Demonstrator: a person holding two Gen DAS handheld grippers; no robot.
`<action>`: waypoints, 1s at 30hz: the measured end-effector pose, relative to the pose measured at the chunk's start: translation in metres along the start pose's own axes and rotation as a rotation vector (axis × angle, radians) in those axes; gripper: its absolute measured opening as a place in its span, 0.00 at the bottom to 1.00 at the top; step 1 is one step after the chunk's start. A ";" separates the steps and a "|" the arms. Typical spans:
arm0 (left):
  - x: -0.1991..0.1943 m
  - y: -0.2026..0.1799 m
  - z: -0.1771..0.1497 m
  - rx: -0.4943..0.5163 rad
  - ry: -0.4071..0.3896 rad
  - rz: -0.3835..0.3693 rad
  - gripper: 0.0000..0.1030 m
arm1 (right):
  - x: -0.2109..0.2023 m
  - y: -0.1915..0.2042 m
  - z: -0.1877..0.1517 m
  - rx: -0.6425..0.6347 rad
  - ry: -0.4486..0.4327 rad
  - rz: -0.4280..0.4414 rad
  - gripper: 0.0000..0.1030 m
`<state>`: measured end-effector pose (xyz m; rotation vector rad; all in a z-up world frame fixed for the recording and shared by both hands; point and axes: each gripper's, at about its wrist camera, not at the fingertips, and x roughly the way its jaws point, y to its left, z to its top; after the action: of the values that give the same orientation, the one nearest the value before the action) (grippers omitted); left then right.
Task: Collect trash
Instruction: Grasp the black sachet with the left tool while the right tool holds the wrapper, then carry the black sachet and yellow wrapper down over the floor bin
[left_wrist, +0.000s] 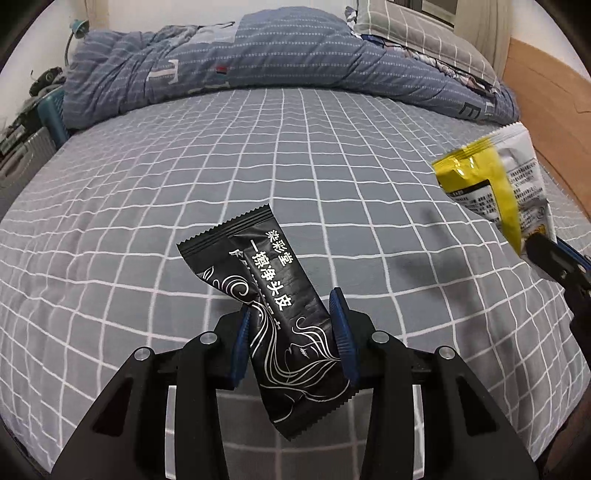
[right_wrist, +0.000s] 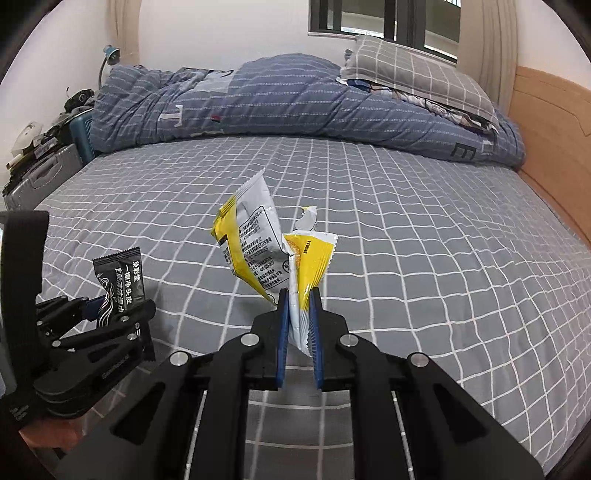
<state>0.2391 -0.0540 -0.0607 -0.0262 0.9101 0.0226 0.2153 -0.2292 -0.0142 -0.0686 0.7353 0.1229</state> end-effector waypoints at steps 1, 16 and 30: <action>-0.003 0.002 -0.002 0.002 -0.004 0.002 0.38 | -0.001 0.003 0.000 0.000 -0.002 0.003 0.10; -0.060 0.074 -0.024 -0.037 -0.035 0.057 0.38 | -0.018 0.080 0.019 -0.032 -0.053 0.117 0.10; -0.102 0.111 -0.046 -0.084 -0.054 0.071 0.38 | -0.046 0.127 0.011 -0.075 -0.069 0.139 0.10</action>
<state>0.1363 0.0549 -0.0097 -0.0716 0.8556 0.1268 0.1716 -0.1062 0.0222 -0.0841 0.6660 0.2847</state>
